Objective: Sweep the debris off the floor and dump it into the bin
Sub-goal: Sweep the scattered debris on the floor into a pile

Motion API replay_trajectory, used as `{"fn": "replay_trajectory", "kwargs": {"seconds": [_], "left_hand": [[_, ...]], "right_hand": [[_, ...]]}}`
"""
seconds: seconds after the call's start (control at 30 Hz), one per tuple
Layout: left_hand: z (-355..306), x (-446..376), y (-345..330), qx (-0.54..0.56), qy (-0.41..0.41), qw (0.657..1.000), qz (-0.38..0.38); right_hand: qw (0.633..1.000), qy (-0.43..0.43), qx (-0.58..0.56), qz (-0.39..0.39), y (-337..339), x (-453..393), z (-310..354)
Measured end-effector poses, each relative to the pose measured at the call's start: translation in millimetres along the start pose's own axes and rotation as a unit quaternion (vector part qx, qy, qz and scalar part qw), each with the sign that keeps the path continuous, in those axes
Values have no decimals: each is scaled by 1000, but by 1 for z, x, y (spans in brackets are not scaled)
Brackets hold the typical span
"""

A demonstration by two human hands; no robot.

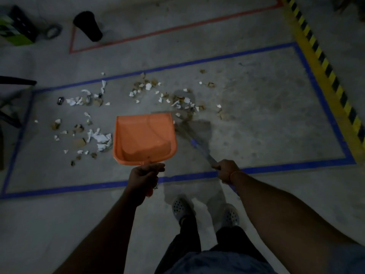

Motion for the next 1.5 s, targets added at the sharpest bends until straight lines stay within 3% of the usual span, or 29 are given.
{"fn": "replay_trajectory", "kwargs": {"seconds": [0.13,0.3,0.53,0.7,0.83,1.03,1.17,1.33,1.5], "left_hand": [[3,-4,35,14,16,1000,3],[-12,-14,51,10,-4,1000,24],[-8,-25,66,21,-10,998,56],[1,-25,77,5,1,998,68],[8,-18,90,5,10,997,73],[16,1,111,22,9,998,58],[19,13,110,-3,15,998,54],[27,25,108,-38,-12,997,71],[46,51,109,-51,-15,995,81]], "right_hand": [[999,30,-43,-14,-17,-5,29],[990,30,-105,-89,-23,4,25],[969,-59,-171,-171,-38,23,-23],[971,-102,-184,-115,-83,18,-28],[986,-76,-137,-50,-114,4,11],[986,-15,-149,-75,-110,4,64],[979,3,-169,-111,-110,19,62],[963,-53,-212,-156,-144,46,30],[963,-92,-223,-122,-210,59,15]]}}
Point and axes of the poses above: each hand's wrist, its own x-axis away from the middle knuckle, its own y-axis out of the back of the hand, z = x × y, the point moved 10 cm from there along -x, towards the middle knuckle, and after that the axes turned 14 degrees about z, right-handed, at the moved point
